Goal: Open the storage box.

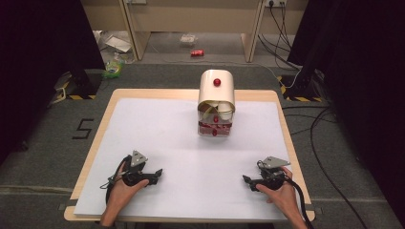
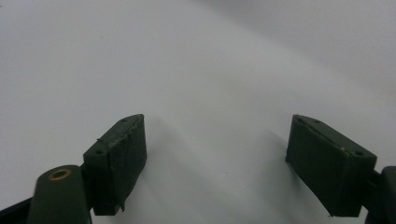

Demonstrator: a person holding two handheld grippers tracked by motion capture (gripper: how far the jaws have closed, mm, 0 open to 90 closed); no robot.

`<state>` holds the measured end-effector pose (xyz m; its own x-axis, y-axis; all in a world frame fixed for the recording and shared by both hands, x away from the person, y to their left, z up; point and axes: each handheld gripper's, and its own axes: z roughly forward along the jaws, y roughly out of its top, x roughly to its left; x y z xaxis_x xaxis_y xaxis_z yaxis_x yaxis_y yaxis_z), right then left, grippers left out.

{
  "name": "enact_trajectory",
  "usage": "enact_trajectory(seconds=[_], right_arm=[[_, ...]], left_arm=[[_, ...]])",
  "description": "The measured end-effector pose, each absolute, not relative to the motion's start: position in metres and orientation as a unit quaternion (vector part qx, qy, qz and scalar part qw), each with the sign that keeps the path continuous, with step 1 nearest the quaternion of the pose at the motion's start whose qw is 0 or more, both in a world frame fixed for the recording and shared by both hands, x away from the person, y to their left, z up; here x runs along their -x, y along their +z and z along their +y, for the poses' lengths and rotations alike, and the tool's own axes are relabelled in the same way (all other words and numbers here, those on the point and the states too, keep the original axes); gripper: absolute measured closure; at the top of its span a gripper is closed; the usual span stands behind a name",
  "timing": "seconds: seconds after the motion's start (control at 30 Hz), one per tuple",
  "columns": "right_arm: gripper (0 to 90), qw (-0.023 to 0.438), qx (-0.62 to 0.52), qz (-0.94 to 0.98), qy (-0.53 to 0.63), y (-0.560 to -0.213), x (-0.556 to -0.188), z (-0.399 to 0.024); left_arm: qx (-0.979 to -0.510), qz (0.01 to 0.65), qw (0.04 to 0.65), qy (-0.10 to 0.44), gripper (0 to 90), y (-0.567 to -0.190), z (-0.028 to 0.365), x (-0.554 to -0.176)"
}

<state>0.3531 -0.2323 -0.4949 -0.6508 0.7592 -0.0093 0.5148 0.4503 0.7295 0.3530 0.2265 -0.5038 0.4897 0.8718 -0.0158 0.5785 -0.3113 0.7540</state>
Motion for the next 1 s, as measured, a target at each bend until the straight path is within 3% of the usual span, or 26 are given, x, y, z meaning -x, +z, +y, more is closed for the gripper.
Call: enact_trajectory(seconds=[0.17, 0.43, 0.7, 1.0], right_arm=[[20.0, 0.176, -0.385, 0.832, 0.358, -0.495, -0.353, -0.232], [18.7, 0.235, -0.384, 0.801, 0.395, -0.489, -0.352, -0.227], [35.1, 0.285, -0.351, 0.799, 0.396, -0.477, -0.360, -0.203], [38.9, 0.279, -0.391, 0.763, 0.432, -0.474, -0.371, -0.189]], left_arm=[[-0.784, 0.462, 0.361, 0.203, 13.2, -0.504, 0.226, -0.353], [-0.784, 0.463, 0.361, 0.203, 13.2, -0.504, 0.226, -0.353], [-0.783, 0.463, 0.362, 0.203, 13.1, -0.504, 0.226, -0.353], [-0.783, 0.463, 0.362, 0.202, 13.1, -0.504, 0.227, -0.353]])
